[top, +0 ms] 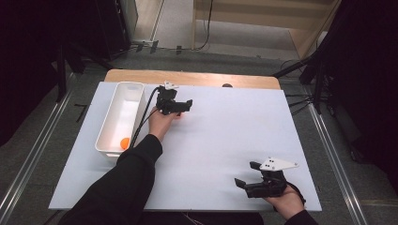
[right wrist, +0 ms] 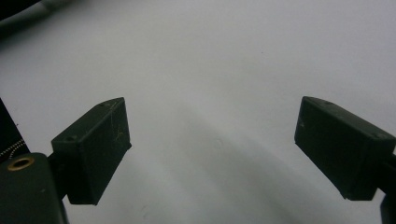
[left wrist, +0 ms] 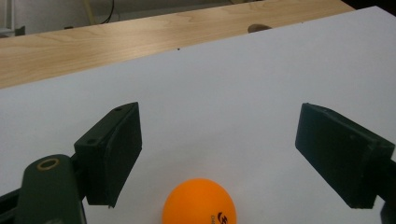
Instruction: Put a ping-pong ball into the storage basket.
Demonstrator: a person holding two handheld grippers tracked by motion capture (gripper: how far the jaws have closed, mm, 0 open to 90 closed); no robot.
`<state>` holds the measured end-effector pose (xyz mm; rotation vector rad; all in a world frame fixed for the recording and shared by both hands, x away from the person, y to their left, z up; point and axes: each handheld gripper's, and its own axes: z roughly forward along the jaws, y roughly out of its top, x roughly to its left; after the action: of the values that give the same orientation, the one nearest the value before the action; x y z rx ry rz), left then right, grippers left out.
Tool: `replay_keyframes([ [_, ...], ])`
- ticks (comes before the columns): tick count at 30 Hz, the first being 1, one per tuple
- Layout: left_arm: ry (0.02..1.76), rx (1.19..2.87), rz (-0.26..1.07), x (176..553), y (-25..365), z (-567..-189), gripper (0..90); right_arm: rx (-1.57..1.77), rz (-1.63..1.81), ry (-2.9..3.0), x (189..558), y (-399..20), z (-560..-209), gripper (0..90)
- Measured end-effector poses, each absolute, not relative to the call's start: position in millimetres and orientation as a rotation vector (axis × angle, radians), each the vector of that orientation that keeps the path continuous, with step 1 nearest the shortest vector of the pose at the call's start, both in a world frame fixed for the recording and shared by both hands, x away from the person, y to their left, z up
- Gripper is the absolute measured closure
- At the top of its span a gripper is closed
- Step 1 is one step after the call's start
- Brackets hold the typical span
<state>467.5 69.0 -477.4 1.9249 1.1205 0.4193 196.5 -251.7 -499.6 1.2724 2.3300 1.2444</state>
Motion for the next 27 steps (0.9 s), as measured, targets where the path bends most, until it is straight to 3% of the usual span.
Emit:
replay_keyframes([
  [27,1.125,1.967,0.473,459,74,-502,15.4,1.273,1.232,2.347,196,-251,-500,9.1],
])
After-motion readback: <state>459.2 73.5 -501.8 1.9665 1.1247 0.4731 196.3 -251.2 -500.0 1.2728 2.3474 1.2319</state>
